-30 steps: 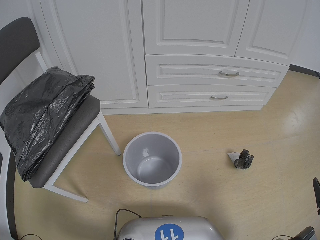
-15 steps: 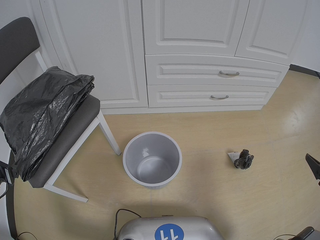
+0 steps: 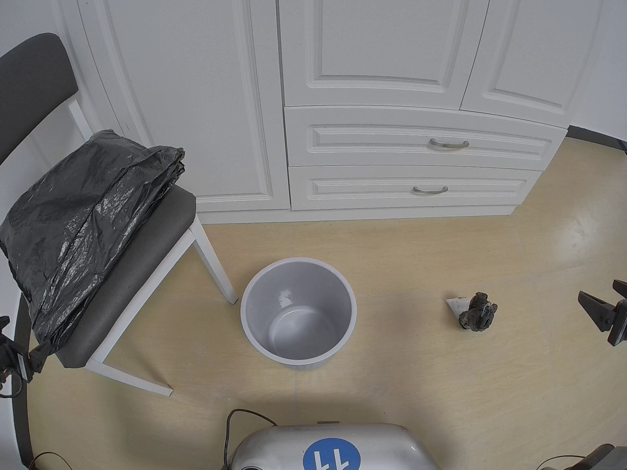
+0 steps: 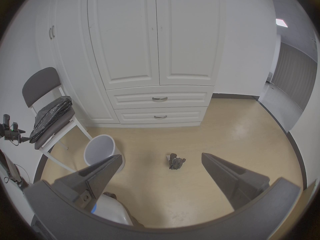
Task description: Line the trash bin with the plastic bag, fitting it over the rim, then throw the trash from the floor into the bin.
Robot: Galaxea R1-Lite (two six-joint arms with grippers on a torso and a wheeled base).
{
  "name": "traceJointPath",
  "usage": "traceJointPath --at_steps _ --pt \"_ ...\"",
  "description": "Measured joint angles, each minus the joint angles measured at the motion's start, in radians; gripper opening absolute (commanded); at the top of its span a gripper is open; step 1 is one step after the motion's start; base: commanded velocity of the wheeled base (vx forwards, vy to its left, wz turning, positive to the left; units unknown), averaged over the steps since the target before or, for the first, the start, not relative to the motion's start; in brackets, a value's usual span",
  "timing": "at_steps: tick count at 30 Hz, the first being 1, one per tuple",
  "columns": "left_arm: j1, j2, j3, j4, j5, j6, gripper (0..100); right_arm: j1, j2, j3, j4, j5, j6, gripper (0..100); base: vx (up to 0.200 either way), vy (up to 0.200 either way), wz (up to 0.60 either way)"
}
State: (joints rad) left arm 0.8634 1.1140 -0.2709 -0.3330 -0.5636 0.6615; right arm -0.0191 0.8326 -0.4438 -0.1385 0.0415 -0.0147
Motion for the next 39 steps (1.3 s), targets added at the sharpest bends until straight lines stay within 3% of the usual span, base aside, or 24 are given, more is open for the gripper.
traceJointPath --at_steps 12,19,32,39 --pt "-0.080 0.043 0.029 -0.010 0.015 -0.001 100 0.000 0.047 0.012 -0.003 0.000 -0.001 100 0.000 0.000 0.00" --pt "-0.081 0.123 0.024 -0.122 0.031 -0.016 100 0.002 0.057 0.014 -0.004 0.000 -0.003 100 0.000 0.000 0.00" --pt "0.014 0.266 0.011 -0.366 0.036 -0.094 100 0.008 0.061 0.024 -0.004 0.002 -0.006 100 0.000 0.000 0.00" --pt "0.073 0.281 -0.007 -0.541 0.033 -0.245 100 0.011 0.059 0.026 -0.005 0.003 -0.008 100 0.000 0.000 0.00"
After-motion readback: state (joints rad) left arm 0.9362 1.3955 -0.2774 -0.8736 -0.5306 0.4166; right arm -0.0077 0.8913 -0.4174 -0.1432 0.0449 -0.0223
